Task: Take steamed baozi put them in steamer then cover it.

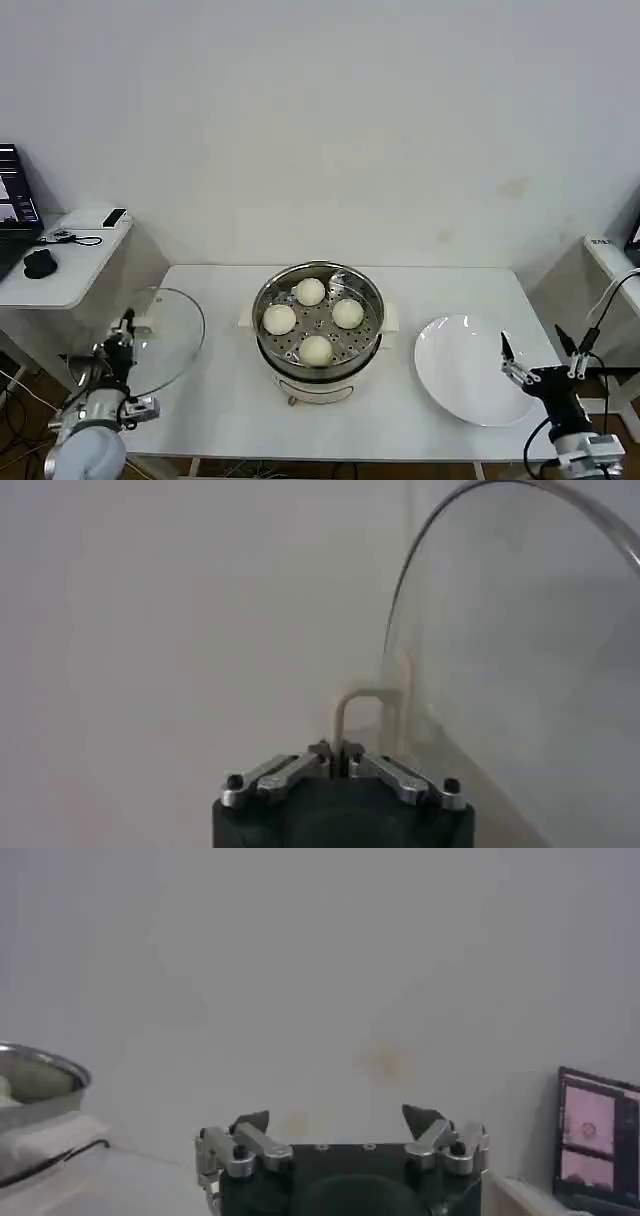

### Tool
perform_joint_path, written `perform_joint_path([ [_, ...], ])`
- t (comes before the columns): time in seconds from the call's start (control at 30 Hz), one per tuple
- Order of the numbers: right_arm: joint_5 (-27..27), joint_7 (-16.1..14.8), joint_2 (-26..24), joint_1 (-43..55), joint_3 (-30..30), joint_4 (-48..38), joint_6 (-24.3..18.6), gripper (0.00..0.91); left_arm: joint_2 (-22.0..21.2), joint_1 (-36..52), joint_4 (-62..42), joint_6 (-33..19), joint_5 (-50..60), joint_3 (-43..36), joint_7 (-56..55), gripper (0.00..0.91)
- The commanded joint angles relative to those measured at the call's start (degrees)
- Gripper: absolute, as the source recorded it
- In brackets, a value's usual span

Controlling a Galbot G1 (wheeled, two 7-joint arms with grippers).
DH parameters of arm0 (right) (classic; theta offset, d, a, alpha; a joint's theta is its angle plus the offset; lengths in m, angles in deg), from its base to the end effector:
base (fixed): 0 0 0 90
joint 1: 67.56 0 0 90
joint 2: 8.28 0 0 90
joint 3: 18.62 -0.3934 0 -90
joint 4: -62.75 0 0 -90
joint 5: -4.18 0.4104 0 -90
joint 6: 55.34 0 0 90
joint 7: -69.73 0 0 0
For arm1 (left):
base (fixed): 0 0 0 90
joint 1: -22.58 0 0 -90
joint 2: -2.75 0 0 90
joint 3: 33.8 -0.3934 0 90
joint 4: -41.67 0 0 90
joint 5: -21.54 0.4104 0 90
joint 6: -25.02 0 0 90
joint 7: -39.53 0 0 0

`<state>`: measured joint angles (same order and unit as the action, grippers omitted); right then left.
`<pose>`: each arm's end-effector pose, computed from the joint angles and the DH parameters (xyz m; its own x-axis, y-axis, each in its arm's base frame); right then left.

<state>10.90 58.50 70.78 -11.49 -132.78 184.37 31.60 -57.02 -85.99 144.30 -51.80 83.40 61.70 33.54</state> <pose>0.1820 -0.1743 -0.3007 -0.9980 0.0421 -0.0469 0.0534 0.9598 -0.2755 0.3005 0.1861 -0.3573 -0.9806 -0.1936 -0.0303 -0.0181 -0.0641 0.9978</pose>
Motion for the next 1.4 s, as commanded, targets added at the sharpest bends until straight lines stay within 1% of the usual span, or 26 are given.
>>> perform_joint_path([
  [0.03, -2.1, -0.2, 0.2, 0.1, 0.3, 0.0, -0.2, 0.907, 2.1, 0.1, 13.5, 8.0, -2.9, -1.8, 7.0, 0.0],
  [0.2, -3.1, -0.4, 0.6, 0.2, 0.6, 0.0, -0.4, 0.907, 3.3, 4.1, 15.7, 10.7, -1.8, -9.7, 8.7, 0.0],
  [0.3, -3.5, -0.4, 1.1, 0.0, 0.9, 0.1, -0.5, 0.907, 3.2, 8.6, 15.1, 11.3, -1.8, -15.4, 9.9, 0.0],
  [0.37, -4.3, -0.3, 1.4, -0.6, 1.5, 0.1, -0.9, 0.907, 3.1, 12.0, 13.4, 11.9, -2.1, -20.7, 9.1, 0.0],
  [0.43, -4.7, -0.4, 1.5, -0.9, 1.9, 0.1, -1.1, 0.907, 3.1, 14.6, 12.5, 12.9, -2.4, -23.9, 8.5, 0.0],
  [0.5, -5.2, -0.3, 1.8, -0.4, 2.6, -0.2, -1.1, 0.907, 2.2, 16.9, 12.0, 14.4, -1.7, -26.6, 8.6, 0.0],
  [0.6, -6.5, -0.1, 2.9, 0.2, 3.7, -0.4, -0.9, 0.907, -1.0, 19.6, 12.2, 16.7, 2.0, -29.1, 11.0, 0.0],
  [0.8, -8.5, -0.1, 3.6, 0.8, 6.3, -0.8, -1.1, 0.907, -5.3, 22.9, 11.0, 19.9, 9.3, -31.6, 16.8, 0.0],
  [1.0, -10.0, 0.0, 4.3, 2.0, 8.1, -2.1, -1.2, 0.907, -10.6, 22.9, 10.5, 20.2, 18.4, -32.5, 22.8, 0.0],
  [1.23, -11.4, 0.0, 4.8, 2.7, 9.5, -2.9, -1.3, 0.907, -18.8, 23.1, 9.5, 20.5, 26.7, -35.4, 26.8, 0.0],
  [1.4, -12.2, -0.1, 5.1, 2.8, 10.6, -3.0, -1.3, 0.907, -21.5, 22.6, 8.5, 20.4, 29.0, -37.9, 27.0, 0.0],
])
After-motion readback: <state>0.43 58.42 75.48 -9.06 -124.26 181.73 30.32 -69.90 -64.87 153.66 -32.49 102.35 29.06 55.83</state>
